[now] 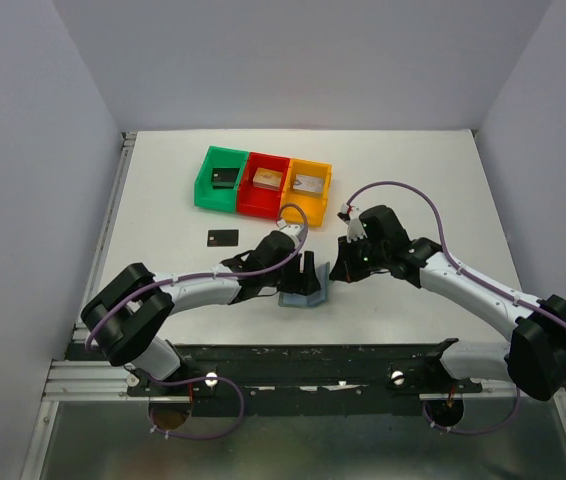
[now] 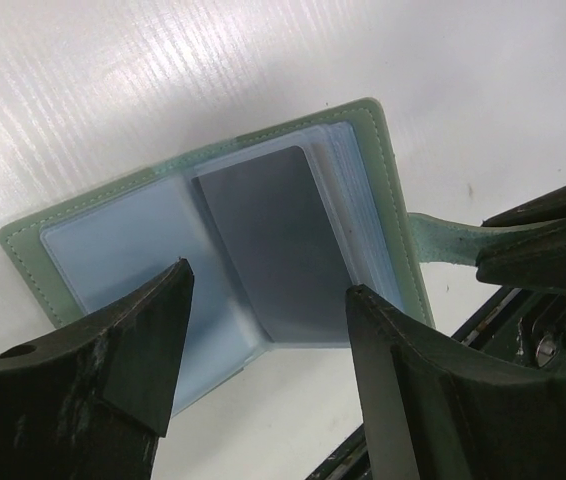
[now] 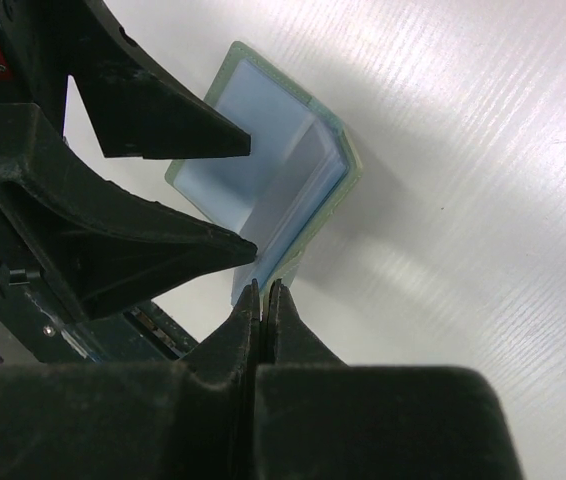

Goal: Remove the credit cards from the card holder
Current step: Remove the credit card from the card holder.

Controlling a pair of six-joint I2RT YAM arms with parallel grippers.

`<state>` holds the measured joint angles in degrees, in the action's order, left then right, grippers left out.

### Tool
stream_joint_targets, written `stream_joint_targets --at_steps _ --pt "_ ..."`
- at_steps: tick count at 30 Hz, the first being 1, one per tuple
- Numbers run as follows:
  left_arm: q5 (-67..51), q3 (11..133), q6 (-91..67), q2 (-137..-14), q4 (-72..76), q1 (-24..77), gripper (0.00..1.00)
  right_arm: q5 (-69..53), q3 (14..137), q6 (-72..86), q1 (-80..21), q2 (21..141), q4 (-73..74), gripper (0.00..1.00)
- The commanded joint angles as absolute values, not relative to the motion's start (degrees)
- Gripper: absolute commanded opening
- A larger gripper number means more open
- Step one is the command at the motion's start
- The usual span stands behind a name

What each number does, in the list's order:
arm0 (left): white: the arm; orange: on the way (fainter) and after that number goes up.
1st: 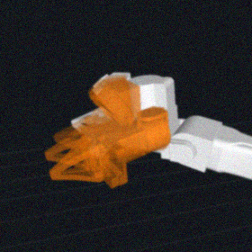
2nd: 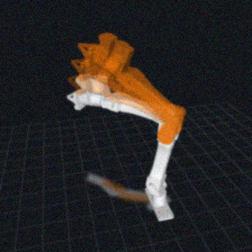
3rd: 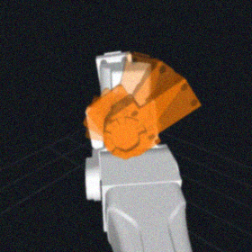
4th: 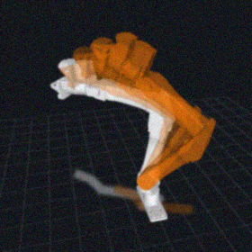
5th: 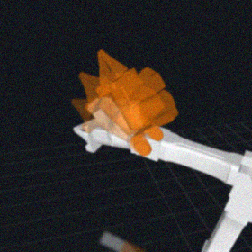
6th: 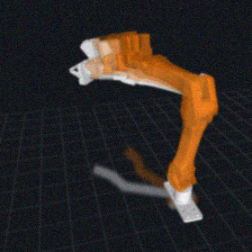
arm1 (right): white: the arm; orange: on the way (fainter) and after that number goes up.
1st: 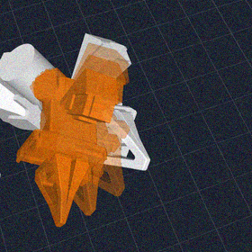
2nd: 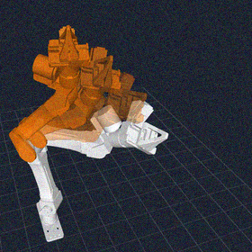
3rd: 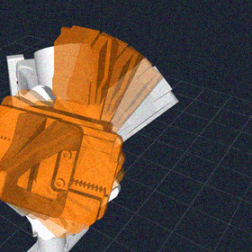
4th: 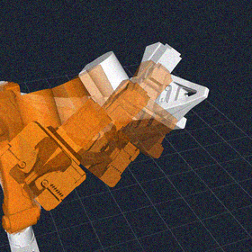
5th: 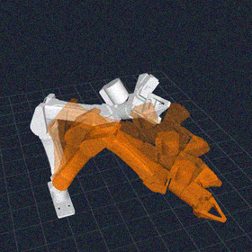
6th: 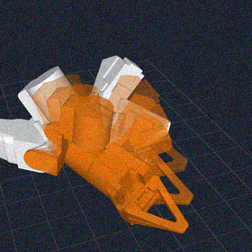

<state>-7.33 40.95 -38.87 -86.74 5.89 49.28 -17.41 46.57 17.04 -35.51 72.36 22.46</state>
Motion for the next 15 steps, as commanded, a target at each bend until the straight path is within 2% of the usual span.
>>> stream_joint_targets --at_steps 1,15 --pt "-8.7 42.98 -38.94 -87.71 6.77 49.83 0.75 -18.9 48.25 16.61 -35.24 72.69 22.94 0.0" --pt "-8.7 43.33 -39.02 -87.45 6.77 50.71 0.78 -19.07 48.16 16.52 -35.24 72.95 22.68 0.0"
